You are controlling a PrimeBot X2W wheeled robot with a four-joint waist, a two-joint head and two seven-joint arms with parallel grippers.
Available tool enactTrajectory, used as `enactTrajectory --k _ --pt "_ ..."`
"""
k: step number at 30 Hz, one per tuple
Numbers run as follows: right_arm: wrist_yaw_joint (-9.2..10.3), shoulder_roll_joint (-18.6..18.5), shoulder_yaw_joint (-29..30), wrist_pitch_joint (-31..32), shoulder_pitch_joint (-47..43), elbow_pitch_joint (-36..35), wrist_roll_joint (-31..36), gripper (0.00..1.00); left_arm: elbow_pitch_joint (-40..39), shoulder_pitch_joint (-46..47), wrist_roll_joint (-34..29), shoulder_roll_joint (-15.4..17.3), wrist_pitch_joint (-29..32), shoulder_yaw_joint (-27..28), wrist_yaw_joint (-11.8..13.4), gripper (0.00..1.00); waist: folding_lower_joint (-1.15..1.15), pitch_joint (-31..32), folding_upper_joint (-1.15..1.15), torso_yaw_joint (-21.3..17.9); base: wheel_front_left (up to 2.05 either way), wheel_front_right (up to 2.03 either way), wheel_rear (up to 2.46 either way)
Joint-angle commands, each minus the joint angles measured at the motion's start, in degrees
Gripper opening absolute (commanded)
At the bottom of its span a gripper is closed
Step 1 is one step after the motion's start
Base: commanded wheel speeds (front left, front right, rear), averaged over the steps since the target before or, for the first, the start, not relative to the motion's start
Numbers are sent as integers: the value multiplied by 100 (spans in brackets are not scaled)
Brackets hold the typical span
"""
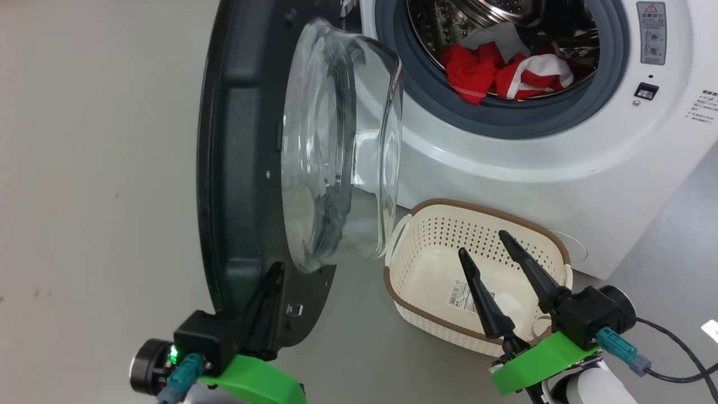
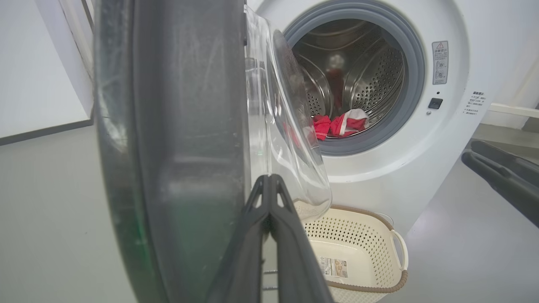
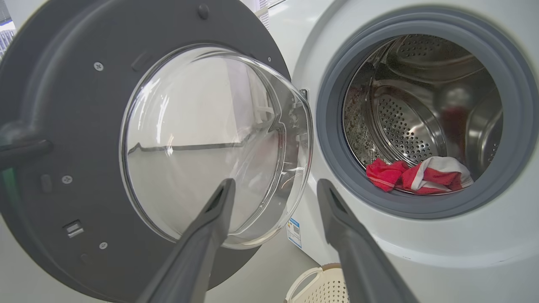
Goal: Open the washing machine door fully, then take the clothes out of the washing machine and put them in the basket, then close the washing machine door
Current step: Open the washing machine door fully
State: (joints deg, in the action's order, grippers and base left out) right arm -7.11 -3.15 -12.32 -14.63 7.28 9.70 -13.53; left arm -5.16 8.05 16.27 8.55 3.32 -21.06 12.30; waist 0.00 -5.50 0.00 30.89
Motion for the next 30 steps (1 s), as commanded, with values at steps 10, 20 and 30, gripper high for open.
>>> enactTrajectory --k 10,20,30 --pt "-37 27 -328 -37 204 13 17 100 281 14 60 374 -256 743 354 0 0 28 0 -9 0 0 0" --pt "-37 27 -400 -37 179 97 28 100 742 48 265 486 -664 1187 455 0 0 45 0 -38 0 0 0" --pt "-37 27 -468 -37 191 248 98 100 1266 282 412 558 -1006 1452 451 0 0 -32 0 -57 0 0 0"
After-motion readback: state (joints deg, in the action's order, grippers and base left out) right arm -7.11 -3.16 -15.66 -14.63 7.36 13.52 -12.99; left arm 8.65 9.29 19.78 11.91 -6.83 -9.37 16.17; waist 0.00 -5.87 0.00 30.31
